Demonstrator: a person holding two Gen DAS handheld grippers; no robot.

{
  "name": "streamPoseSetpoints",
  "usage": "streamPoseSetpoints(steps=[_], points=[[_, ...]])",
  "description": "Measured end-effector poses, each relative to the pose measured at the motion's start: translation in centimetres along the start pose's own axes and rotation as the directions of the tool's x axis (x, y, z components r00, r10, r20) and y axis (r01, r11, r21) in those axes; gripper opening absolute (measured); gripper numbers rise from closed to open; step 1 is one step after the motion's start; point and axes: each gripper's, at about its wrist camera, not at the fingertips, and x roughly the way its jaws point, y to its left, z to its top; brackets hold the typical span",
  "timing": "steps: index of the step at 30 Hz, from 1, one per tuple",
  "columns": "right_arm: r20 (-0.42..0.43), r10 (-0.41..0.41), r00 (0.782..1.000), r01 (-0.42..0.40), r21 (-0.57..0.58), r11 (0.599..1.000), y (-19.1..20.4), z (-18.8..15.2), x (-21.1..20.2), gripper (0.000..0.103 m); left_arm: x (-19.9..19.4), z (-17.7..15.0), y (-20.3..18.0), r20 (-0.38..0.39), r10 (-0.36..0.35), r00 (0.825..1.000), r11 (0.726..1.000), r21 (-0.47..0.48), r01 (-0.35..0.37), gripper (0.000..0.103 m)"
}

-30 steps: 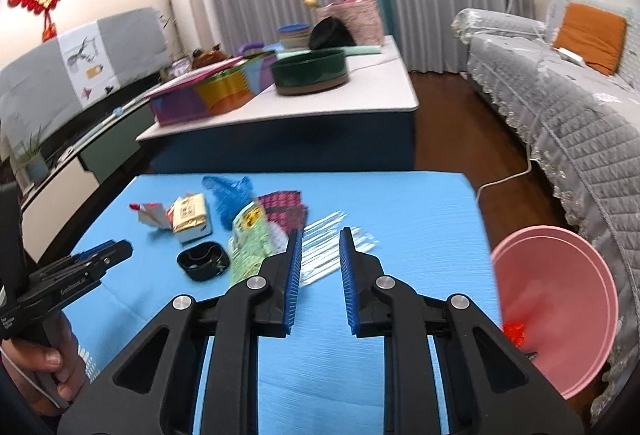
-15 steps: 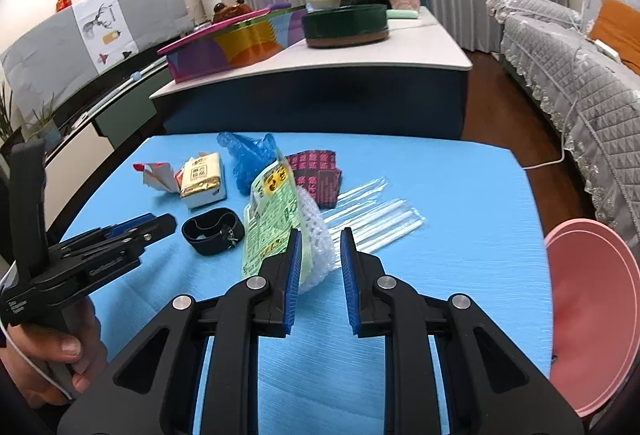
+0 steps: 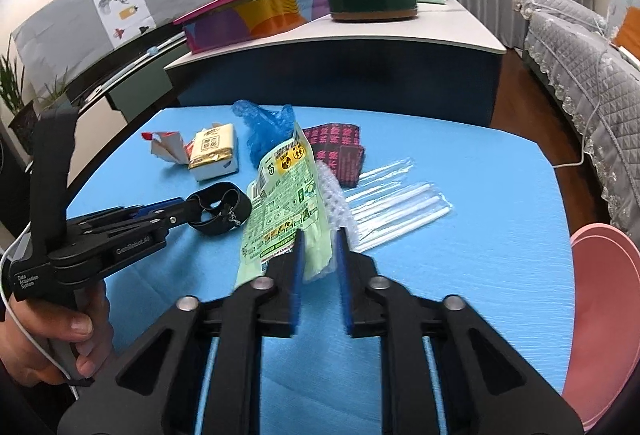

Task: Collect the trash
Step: 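Grasp the black band with the left gripper while the right grasps the white foam net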

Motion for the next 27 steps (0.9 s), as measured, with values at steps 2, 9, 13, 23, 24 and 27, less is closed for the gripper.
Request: streamPoseSetpoints(steps=[2,9,13,23,24,27], points=[[-0.005,0.006,1.0,-0.006,-0.017,1.0,0.3,-0.1,0.0,0.003,0.1,-0.1,0.0,-0.008,0.011,1.0,1.0,0.005,-0.011,0.006],[-0.009,0.017,1.0,-0.017,-0.046,0.999,1.0,-0.4,-0.2,0.0,-0.8,0.2,0.4,0.023,0.019,1.0,1.0,-0.004,-0.019,0.003],[-0.006,0.021,1.0,-0.021,-0.047,0.999,1.2,-0.4,-0.4,0.0,-1.3,0.4,0.8,0.039,0.024,0.999,1.0,-0.008,-0.024,0.003],[-0.023,0.005,1.0,-0.005,0.017,1.0,0.3,-0.8,-0.3,0.014,-2.3,0.6,2.1,0.063,0.061,0.996,0.998,-0.035,-0.059,0.003],[-0.024,-0.001,1.0,0.001,0.029,1.0,0.1,-0.8,-0.2,0.026,-2.4,0.6,2.2,0.063,0.063,0.996,0.997,-0.039,-0.061,0.003],[-0.025,-0.01,1.0,0.012,0.053,0.999,-0.3,-0.7,0.2,0.038,-2.7,0.7,2.5,0.066,0.063,0.996,0.997,-0.043,-0.061,0.003]])
